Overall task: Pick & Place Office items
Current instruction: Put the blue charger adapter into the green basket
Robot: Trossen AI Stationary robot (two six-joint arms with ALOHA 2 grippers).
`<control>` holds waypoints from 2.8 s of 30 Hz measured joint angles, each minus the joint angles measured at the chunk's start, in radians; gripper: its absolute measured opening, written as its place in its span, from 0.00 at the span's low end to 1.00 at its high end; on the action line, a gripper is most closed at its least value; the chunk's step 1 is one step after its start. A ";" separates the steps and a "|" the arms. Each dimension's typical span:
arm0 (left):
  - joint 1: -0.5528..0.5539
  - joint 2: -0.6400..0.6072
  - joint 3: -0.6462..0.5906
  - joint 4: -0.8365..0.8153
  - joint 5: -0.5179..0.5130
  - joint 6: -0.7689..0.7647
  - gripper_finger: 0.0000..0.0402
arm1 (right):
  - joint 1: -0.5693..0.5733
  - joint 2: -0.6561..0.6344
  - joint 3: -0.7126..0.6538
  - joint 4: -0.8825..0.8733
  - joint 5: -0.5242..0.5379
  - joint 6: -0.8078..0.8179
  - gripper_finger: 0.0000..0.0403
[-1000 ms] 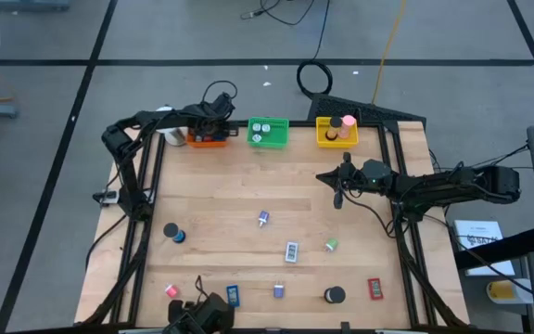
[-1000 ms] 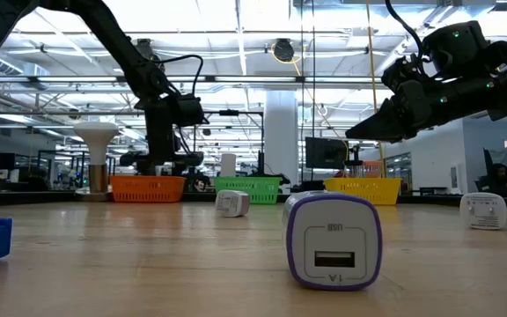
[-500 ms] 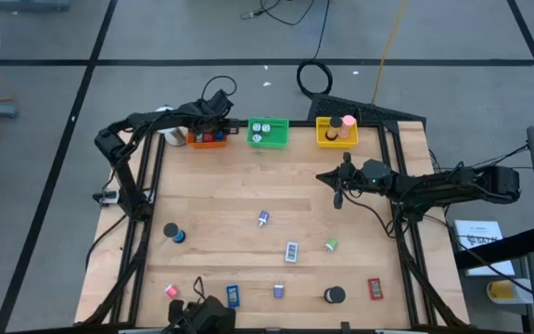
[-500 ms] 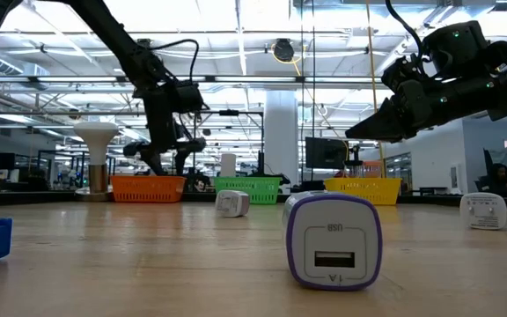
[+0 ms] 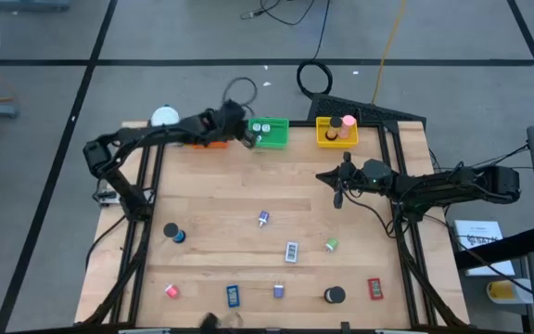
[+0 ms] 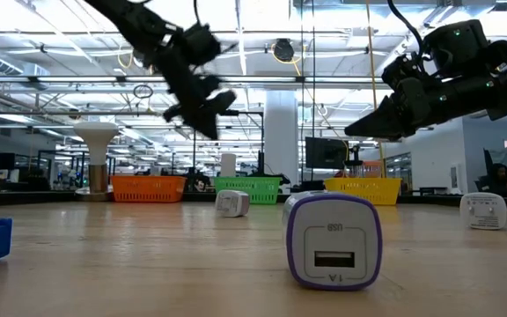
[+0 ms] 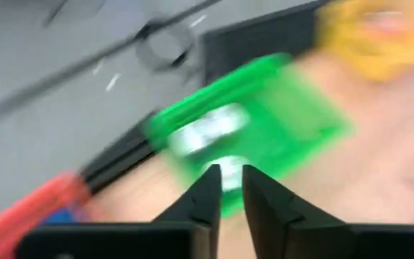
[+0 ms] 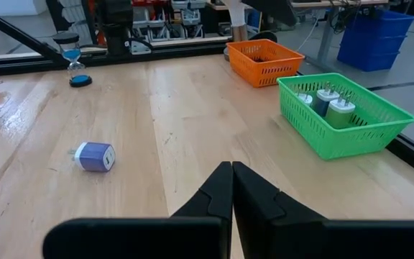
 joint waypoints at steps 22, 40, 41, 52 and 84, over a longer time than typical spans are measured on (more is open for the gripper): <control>-0.286 0.000 -0.516 1.153 0.262 0.174 0.05 | 0.000 0.000 0.000 0.003 0.006 0.043 0.00; -0.399 0.000 -0.640 1.309 0.367 0.227 0.05 | 0.332 0.000 0.000 0.016 0.339 0.293 0.00; -0.416 0.000 -0.640 1.309 0.363 0.229 0.05 | 0.358 0.000 0.000 0.017 0.372 0.297 0.00; -0.616 0.000 -0.640 1.308 0.147 0.228 0.05 | 0.587 0.029 0.100 -0.106 0.631 0.315 0.00; -0.916 0.001 -0.345 0.318 -0.427 -0.695 0.05 | 0.458 0.267 0.222 -0.180 0.626 0.074 0.03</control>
